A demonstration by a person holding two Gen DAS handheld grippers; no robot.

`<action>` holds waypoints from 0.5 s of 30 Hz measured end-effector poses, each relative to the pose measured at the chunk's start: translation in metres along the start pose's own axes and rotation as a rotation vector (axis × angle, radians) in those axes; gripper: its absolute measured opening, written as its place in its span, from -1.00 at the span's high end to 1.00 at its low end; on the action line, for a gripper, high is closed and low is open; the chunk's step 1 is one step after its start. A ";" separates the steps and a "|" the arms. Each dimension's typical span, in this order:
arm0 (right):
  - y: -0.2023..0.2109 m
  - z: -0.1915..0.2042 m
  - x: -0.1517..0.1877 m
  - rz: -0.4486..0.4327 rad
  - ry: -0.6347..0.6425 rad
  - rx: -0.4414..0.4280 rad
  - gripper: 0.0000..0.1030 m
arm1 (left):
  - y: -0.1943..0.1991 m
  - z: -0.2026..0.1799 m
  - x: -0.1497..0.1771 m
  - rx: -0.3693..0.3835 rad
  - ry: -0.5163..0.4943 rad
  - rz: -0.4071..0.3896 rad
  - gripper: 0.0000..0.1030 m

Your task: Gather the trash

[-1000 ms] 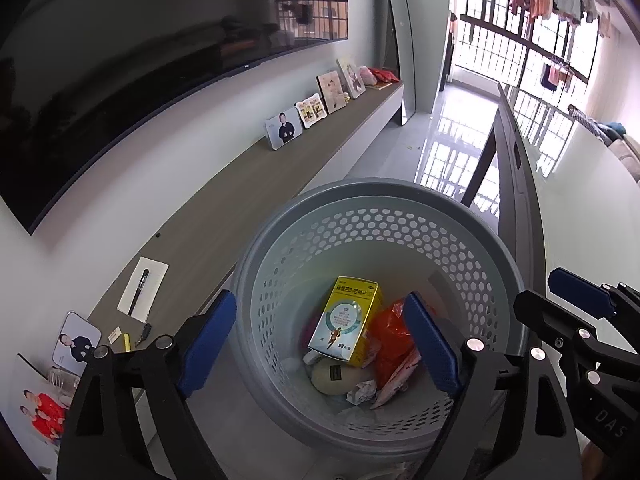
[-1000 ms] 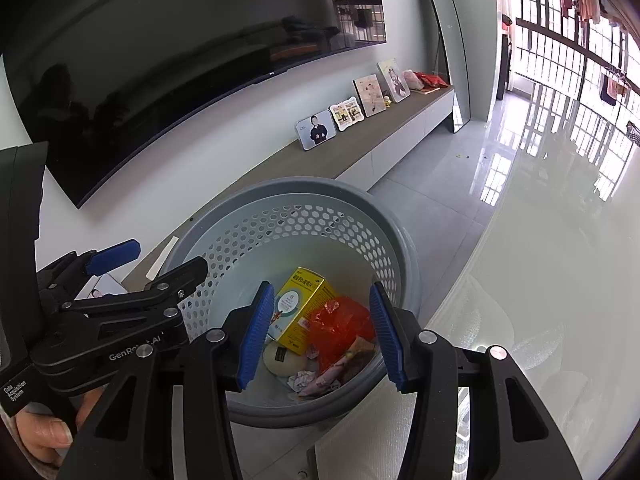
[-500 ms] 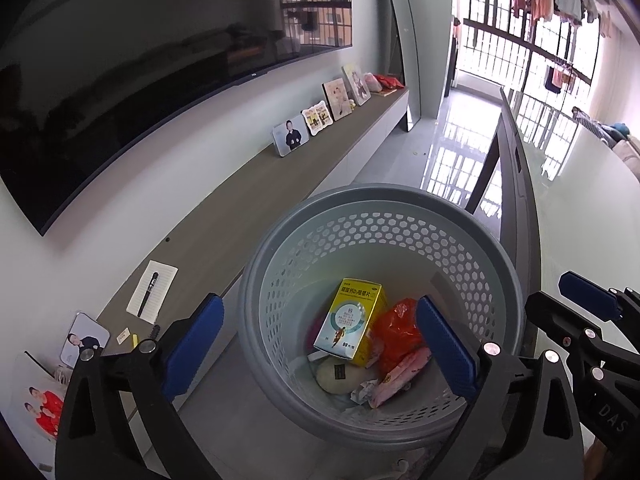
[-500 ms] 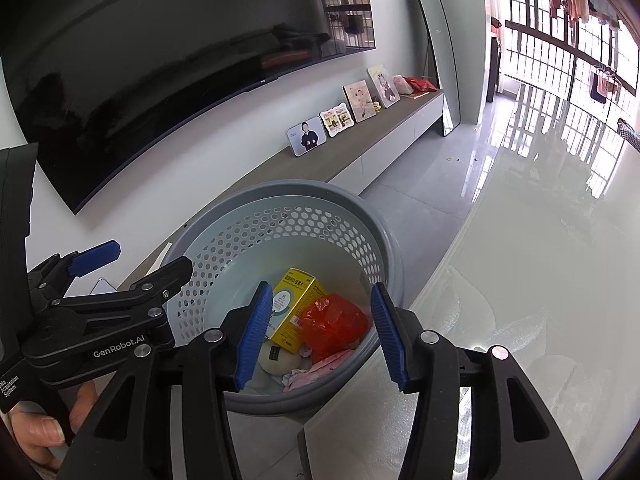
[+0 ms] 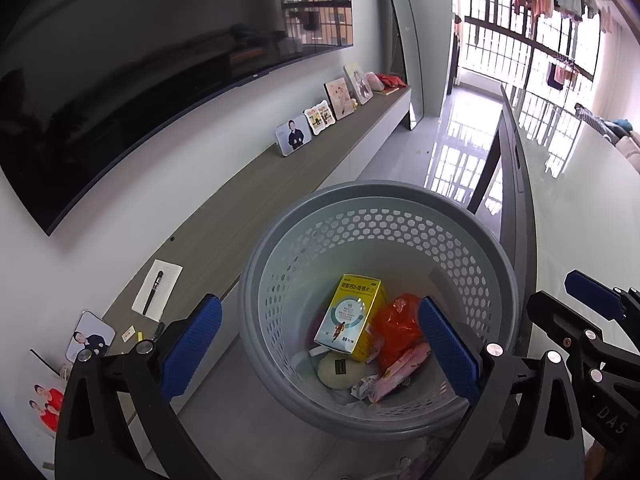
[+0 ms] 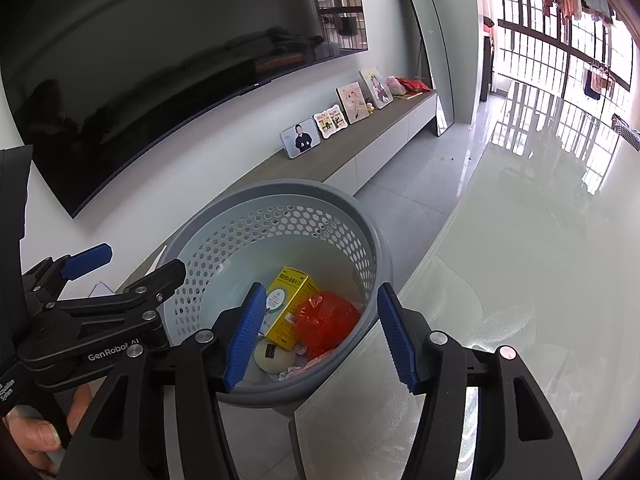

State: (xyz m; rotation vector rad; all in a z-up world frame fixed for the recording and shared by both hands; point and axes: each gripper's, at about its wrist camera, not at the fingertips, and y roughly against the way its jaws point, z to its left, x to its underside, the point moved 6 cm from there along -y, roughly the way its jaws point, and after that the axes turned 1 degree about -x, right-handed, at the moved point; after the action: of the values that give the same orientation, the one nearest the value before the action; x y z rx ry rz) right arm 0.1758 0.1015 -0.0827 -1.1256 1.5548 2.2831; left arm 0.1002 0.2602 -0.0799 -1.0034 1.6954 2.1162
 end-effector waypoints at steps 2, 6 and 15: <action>0.000 0.000 0.000 0.001 0.000 0.001 -0.10 | 0.000 -0.001 0.001 -0.002 -0.002 0.001 -0.88; 0.000 0.000 -0.001 -0.001 -0.001 0.001 -0.13 | 0.000 0.000 0.002 -0.003 -0.003 0.004 -0.88; 0.001 -0.002 -0.001 -0.002 -0.002 0.001 -0.15 | -0.002 0.001 0.003 -0.011 0.001 0.011 -0.88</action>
State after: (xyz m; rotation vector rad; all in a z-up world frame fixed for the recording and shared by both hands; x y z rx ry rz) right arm 0.1767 0.0997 -0.0822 -1.1232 1.5528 2.2814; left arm 0.0989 0.2613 -0.0837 -1.0008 1.6959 2.1341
